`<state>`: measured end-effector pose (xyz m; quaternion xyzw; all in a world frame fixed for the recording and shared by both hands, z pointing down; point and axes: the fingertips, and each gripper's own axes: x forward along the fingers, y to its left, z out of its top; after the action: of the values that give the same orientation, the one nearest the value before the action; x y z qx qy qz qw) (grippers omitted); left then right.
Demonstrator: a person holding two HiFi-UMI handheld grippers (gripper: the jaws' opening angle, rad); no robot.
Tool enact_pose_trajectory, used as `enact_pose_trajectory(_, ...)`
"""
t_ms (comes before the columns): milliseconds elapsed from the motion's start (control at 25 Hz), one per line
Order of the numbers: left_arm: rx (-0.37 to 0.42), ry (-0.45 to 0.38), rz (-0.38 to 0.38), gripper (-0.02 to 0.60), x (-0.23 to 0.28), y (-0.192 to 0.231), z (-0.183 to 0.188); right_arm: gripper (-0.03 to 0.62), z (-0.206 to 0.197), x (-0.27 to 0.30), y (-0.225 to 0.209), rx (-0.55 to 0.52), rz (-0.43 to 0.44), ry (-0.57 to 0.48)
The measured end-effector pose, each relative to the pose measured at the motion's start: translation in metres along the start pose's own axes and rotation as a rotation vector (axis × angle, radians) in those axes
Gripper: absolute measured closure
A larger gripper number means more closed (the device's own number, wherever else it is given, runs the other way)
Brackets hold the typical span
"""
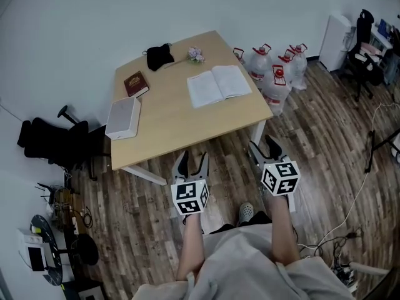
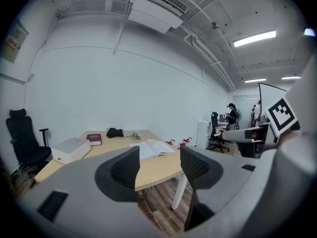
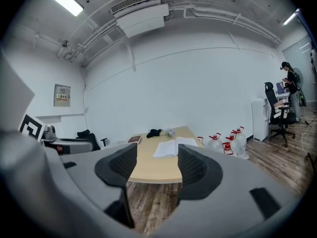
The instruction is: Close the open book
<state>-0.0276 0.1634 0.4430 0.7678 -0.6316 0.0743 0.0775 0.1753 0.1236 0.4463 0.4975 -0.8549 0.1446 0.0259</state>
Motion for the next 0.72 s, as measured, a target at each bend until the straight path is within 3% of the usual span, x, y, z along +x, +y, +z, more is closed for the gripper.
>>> enact_pose_trajectory(240,-0.017,-0.006,0.043,0.339,0.035,-0.004,0.006,0.329,0.001,0.024,-0.032,-0.033,0.018,0.029)
enact_pose_trajectory(480,0.004,0.043,0.029,0.339,0.060,-0.028,-0.009,0.329,-0.011,0.047,-0.052,-0.001,0.057,0.066)
enact_pose_trajectory(720,-0.002,0.060,0.054,0.339,0.081,-0.011,-0.008,0.330,-0.016,0.079,-0.058,0.023,0.074,0.089)
